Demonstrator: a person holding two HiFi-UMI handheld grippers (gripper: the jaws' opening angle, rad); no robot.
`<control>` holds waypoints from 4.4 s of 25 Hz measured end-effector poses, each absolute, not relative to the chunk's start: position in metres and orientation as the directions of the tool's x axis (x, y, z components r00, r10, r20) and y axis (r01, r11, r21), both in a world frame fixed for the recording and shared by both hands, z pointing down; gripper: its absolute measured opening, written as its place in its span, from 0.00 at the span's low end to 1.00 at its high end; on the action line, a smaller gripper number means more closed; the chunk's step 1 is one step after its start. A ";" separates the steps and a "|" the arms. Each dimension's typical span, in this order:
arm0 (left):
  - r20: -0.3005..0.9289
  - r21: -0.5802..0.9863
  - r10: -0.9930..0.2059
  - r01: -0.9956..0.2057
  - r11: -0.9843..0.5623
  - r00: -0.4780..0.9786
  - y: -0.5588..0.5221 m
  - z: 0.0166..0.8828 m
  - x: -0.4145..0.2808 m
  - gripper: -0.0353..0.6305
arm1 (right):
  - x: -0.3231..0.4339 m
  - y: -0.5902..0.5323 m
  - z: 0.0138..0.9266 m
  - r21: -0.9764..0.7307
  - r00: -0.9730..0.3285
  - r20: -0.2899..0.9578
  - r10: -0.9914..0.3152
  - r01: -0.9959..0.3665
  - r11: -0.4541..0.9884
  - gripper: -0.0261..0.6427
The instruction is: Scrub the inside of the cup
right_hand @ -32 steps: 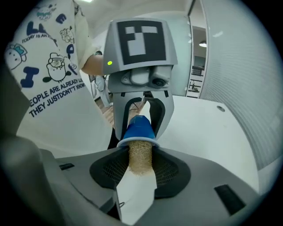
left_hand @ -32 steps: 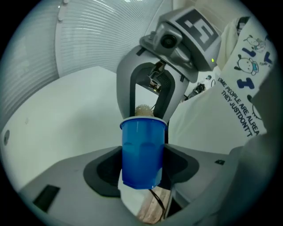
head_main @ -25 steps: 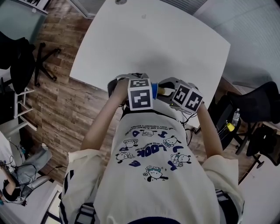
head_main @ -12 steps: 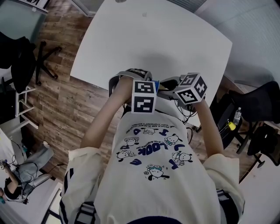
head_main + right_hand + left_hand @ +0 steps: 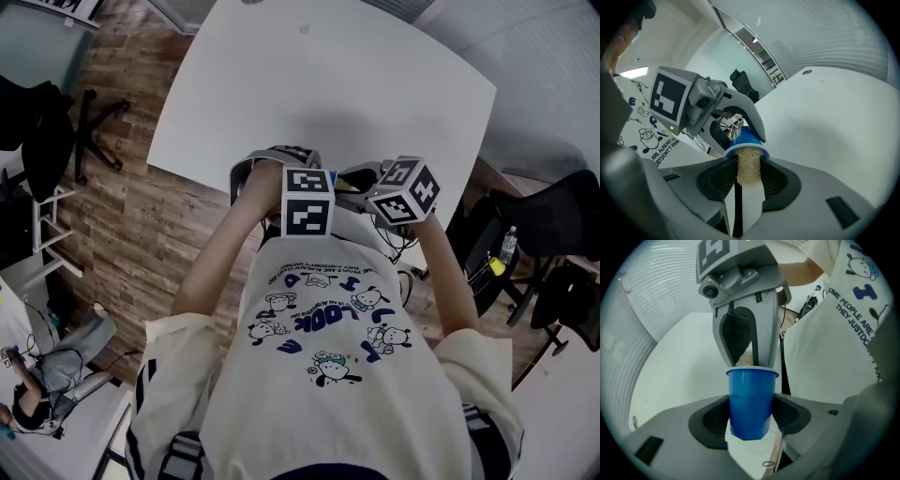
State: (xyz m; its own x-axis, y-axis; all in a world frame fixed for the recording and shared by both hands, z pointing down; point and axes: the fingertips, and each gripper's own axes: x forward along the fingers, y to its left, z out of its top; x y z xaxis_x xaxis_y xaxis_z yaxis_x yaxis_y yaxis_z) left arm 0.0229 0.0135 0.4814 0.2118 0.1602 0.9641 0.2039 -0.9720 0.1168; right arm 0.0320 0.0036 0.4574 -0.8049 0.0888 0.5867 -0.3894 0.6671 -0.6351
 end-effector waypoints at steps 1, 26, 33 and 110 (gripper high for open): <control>0.962 0.128 0.170 0.196 -0.972 0.213 0.014 0.482 0.022 0.51 | 0.031 0.004 0.457 -0.622 -0.800 0.594 0.085 -0.390 0.679 0.29; 0.865 0.393 0.378 0.022 -0.919 0.330 0.026 0.476 0.014 0.51 | 0.015 0.017 0.446 0.009 -0.670 0.739 -0.073 -0.098 0.995 0.28; 0.840 0.438 0.405 -0.010 -0.899 0.361 0.027 0.471 0.014 0.51 | 0.013 0.018 0.439 0.270 -0.655 0.732 -0.186 0.028 0.963 0.28; 0.554 0.125 -0.616 -0.788 -0.603 0.560 -0.081 0.390 0.000 0.51 | 0.094 -0.083 0.350 -0.248 -0.528 0.272 -0.804 -0.846 0.472 0.28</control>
